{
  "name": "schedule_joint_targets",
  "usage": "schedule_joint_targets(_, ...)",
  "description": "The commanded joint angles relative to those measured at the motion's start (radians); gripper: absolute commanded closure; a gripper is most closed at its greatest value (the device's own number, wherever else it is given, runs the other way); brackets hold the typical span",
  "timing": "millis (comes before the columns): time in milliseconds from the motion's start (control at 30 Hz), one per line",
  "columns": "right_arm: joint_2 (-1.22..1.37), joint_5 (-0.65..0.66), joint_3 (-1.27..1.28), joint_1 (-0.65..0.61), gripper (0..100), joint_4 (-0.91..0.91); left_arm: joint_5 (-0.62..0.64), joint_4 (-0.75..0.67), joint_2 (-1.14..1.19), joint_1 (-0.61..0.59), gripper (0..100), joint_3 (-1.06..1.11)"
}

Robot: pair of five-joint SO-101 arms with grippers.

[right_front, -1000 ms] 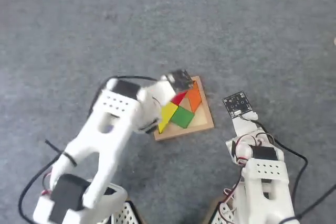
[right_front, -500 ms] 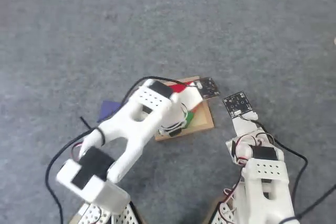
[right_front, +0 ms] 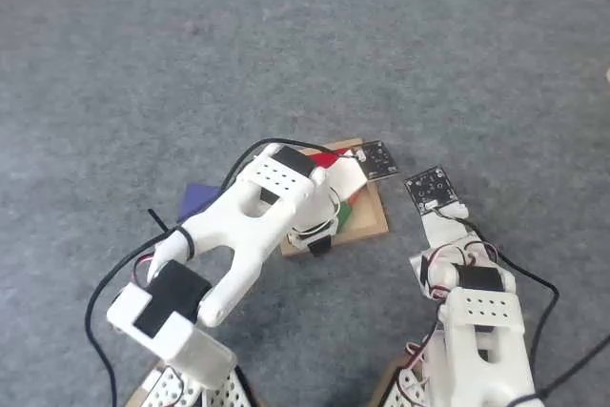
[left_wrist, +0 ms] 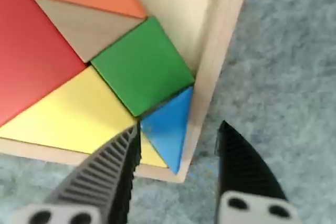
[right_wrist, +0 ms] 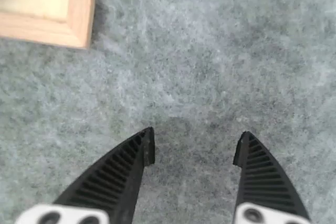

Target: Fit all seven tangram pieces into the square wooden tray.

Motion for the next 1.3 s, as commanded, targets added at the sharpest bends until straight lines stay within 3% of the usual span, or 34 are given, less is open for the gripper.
schedule_joint_targets(0, -0.027, -0.005, -0.011, -0.002, 74.5, -0.016, -0.018, -0.008, -0.008, -0.012, 77, -0.05)
schedule_joint_targets(500, -0.027, -0.005, -0.011, -0.002, 74.5, -0.015, -0.064, 0.034, 0.005, -0.097, 77, -0.157)
schedule_joint_targets(833, -0.027, -0.005, -0.011, -0.004, 74.5, -0.016, -0.064, 0.06, 0.002, -0.084, 77, -0.148)
schedule_joint_targets(1267, -0.027, -0.006, -0.011, -0.004, 74.5, -0.015, -0.066, -0.029, 0.005, -0.094, 77, -0.064)
